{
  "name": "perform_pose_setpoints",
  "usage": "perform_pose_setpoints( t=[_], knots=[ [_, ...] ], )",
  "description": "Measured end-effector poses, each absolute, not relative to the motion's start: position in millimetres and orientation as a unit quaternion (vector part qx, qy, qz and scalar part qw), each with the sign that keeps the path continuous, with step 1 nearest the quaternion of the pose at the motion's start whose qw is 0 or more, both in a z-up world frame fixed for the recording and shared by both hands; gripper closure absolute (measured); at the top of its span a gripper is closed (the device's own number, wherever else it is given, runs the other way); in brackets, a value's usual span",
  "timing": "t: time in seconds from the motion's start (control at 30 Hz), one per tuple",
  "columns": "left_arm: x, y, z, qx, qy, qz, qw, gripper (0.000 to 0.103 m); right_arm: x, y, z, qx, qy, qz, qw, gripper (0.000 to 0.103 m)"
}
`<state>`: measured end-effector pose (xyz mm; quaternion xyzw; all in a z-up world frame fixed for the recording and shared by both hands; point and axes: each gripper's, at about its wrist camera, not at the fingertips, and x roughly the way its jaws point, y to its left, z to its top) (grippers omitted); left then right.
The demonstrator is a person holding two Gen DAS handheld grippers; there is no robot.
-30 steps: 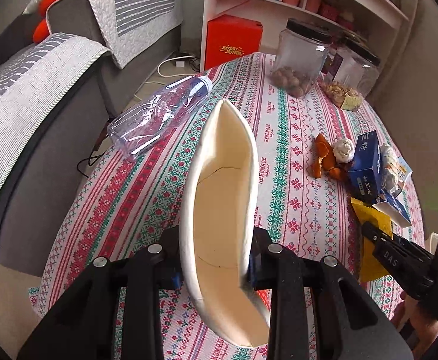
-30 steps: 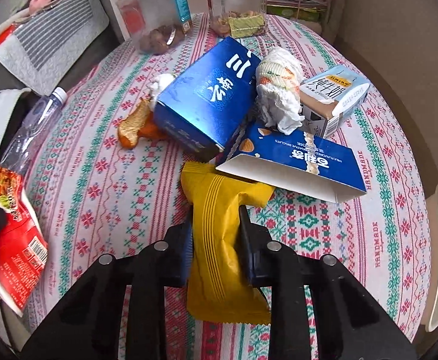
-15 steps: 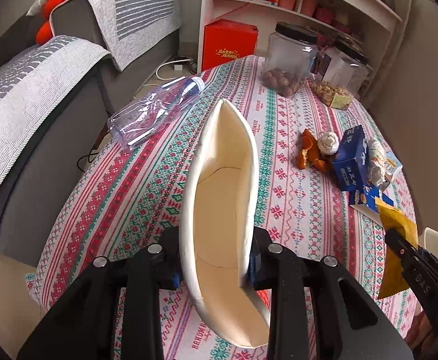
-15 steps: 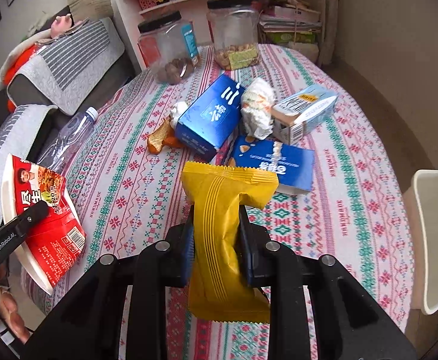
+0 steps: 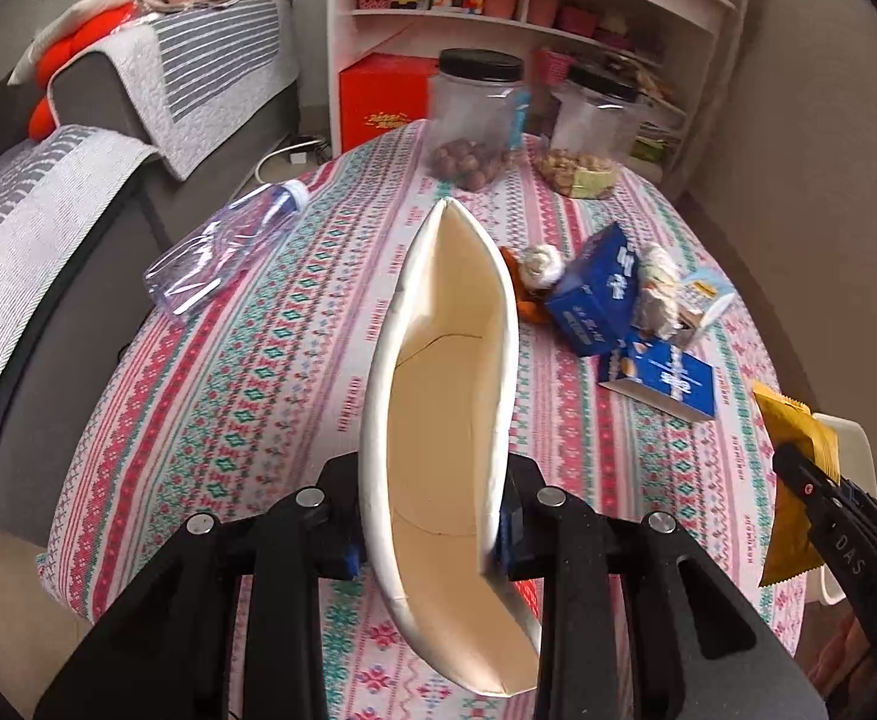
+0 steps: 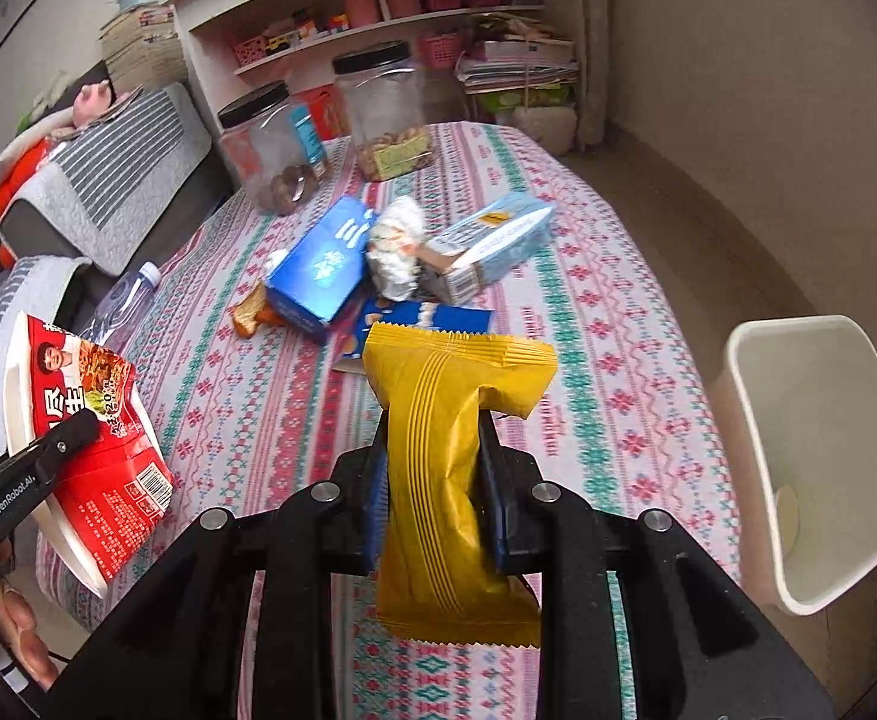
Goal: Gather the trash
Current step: 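Drop the yellow wrapper into the bin with the right gripper while the left gripper drops the noodle cup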
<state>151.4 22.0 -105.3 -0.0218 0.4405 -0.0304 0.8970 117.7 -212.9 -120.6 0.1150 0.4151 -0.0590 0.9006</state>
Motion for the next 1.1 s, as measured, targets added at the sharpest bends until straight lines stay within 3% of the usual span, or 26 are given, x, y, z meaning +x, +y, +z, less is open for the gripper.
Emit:
perform_pose_setpoints(
  t=[0.7, 0.77, 0.93, 1.1],
  knots=[
    [129, -130, -96, 0.041, 0.429, -0.141, 0.891, 0.073, 55, -393, -126, 0.162, 0.388, -0.248, 0.873, 0.076],
    [128, -147, -95, 0.045, 0.429, -0.153, 0.889, 0.073, 48, -414, -131, 0.173, 0.39, -0.266, 0.864, 0.073],
    [125, -191, -90, 0.059, 0.423, -0.183, 0.886, 0.073, 29, -448, -135, 0.195, 0.385, -0.302, 0.85, 0.048],
    [122, -232, -85, 0.06, 0.424, -0.219, 0.877, 0.073, 10, -470, -135, 0.205, 0.377, -0.328, 0.842, 0.032]
  ],
)
